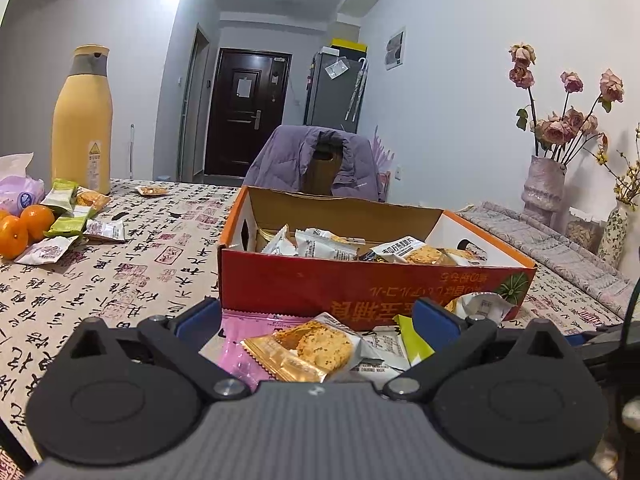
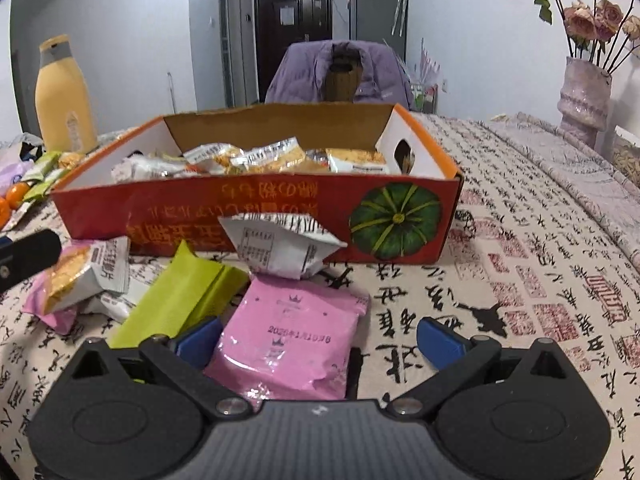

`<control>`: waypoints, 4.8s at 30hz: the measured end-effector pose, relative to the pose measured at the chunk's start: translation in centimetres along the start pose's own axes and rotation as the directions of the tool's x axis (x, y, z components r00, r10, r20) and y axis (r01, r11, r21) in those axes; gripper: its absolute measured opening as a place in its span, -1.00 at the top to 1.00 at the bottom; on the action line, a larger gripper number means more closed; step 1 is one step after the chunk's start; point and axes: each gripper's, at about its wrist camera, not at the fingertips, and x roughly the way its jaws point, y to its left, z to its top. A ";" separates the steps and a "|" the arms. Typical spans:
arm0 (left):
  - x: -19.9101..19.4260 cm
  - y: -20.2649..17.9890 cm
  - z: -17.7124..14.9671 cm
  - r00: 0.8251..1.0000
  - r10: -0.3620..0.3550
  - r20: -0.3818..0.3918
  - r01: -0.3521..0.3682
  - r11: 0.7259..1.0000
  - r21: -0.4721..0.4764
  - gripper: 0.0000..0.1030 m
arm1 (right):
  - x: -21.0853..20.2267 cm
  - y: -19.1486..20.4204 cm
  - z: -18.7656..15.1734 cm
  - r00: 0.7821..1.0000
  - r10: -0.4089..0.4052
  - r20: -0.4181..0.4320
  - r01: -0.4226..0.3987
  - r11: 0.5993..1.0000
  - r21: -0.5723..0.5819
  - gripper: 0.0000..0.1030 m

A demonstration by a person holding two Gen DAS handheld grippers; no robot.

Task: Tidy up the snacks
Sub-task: 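Grasp the pink packet with the right tool, then grasp the lime-green bar packet with the left tool while the right tool holds the pink packet, then lift both held packets and carry them over the box, then open both tools to drop the pink and green packets into the box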

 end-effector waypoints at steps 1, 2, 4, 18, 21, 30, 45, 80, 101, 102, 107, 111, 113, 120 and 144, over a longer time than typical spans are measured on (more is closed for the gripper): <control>0.0 0.0 0.0 1.000 -0.001 0.000 0.001 1.000 0.000 -1.00 | 0.1 0.0 -0.1 1.000 -0.003 -0.005 0.003 1.000 -0.003 -1.00; 0.0 0.0 0.0 1.000 -0.002 0.000 0.002 1.000 0.000 -1.00 | 0.2 0.0 -0.2 1.000 -0.002 -0.007 0.002 1.000 0.001 -0.97; 0.0 0.0 0.0 1.000 0.000 0.000 0.000 1.000 0.000 -1.00 | 0.1 -0.2 -0.2 1.000 0.001 -0.001 -0.001 1.000 0.008 -0.90; 0.1 -0.1 0.0 1.000 0.001 -0.008 -0.001 1.000 0.000 -1.00 | -2.1 -1.3 -1.7 0.997 0.054 0.054 -0.052 0.998 -0.036 -0.17; 0.3 -0.1 0.0 1.000 0.004 -0.017 -0.004 1.000 -0.001 -1.00 | -3.0 -1.8 -2.2 0.995 0.063 0.074 -0.061 0.998 -0.024 -0.17; -0.4 -1.5 0.7 0.998 -0.006 -0.056 0.008 0.999 0.039 -1.00 | -5.6 -3.5 -2.9 0.987 0.063 0.148 -0.063 0.998 -0.003 -0.17; 0.4 -7.0 -0.2 0.978 -0.039 -0.207 0.065 0.990 0.123 -1.00 | -6.4 -5.7 -3.7 0.982 0.066 0.176 -0.076 0.996 0.052 -0.18; 2.9 -9.1 -2.1 0.954 -0.016 -0.299 0.028 0.999 0.038 0.22 | -7.3 -6.8 -5.3 0.973 0.099 0.209 -0.120 0.989 0.089 -0.17; 0.3 -7.3 4.2 0.995 -0.043 -0.086 0.043 0.999 -0.007 0.22 | -7.3 -4.1 -0.6 0.945 0.119 0.304 -0.123 0.992 -0.006 -0.17; 0.4 -7.2 4.6 0.996 -0.040 -0.075 0.039 0.999 -0.008 0.22 | -7.2 -3.9 0.0 0.943 0.118 0.312 -0.120 0.993 -0.015 -0.17; 1.5 -6.5 6.7 0.999 -0.020 -0.043 0.020 1.000 -0.015 0.22 | -6.8 -3.0 2.4 0.930 0.117 0.349 -0.103 0.993 -0.058 -0.18; 2.6 -6.0 8.2 1.000 -0.006 -0.027 0.006 1.000 -0.021 0.22 | -6.2 -2.6 4.3 0.919 0.111 0.379 -0.091 0.993 -0.070 -0.17; 3.4 -5.7 8.9 1.000 0.000 -0.022 0.000 1.000 -0.025 0.22 | -5.5 -2.5 5.5 0.918 0.105 0.383 -0.083 0.994 -0.074 -0.17; 6.7 -4.5 10.3 0.999 0.032 -0.037 -0.035 0.998 -0.059 0.22 | -2.5 -2.1 9.1 0.925 0.103 0.366 -0.084 0.994 -0.068 -0.17; 12.2 -1.4 8.3 0.999 0.036 -0.038 -0.041 0.990 -0.132 -0.63 | 4.1 -2.5 9.8 0.945 0.119 0.306 -0.121 0.993 -0.013 -0.86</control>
